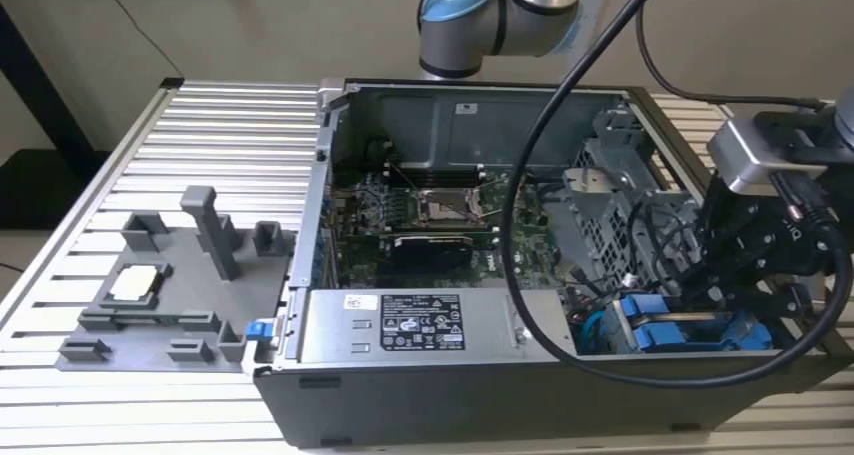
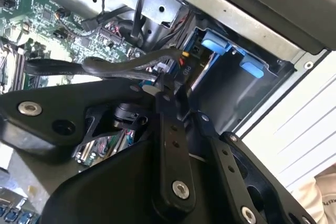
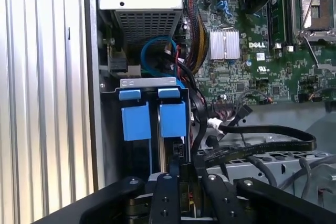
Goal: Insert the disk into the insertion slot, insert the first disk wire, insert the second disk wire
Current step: 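Insert the second disk wire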
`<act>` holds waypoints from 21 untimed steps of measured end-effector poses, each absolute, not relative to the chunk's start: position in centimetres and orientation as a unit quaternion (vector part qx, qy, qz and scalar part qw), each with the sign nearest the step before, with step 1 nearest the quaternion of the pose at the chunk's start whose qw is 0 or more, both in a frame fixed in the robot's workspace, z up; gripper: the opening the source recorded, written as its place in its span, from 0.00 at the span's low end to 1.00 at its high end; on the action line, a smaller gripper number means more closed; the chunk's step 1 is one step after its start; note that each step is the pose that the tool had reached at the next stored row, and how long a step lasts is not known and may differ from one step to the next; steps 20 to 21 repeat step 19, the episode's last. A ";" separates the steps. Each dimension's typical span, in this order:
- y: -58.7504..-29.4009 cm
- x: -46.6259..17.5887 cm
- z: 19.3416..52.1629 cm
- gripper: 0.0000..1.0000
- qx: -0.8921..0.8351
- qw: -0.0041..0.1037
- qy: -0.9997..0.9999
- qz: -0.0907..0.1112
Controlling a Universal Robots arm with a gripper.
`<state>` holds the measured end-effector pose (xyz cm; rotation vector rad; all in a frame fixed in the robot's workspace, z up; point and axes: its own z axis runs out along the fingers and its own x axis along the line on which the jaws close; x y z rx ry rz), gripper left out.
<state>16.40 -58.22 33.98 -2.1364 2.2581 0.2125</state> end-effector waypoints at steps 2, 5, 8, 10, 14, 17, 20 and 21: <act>-58.2 16.4 34.5 0.24 -0.686 0.013 0.725 0.069; -58.2 16.4 35.3 0.24 -0.686 0.012 0.725 0.069; -58.2 16.4 36.2 0.24 -0.686 0.012 0.725 0.069; -58.2 16.4 36.7 0.24 -0.686 0.012 0.725 0.069; -58.2 16.4 37.1 0.24 -0.686 0.012 0.725 0.069; -58.2 16.4 37.2 0.24 -0.686 0.012 0.725 0.069; -58.2 16.4 37.2 0.24 -0.686 0.012 0.725 0.069; -58.2 16.4 37.2 0.24 -0.686 0.012 0.725 0.069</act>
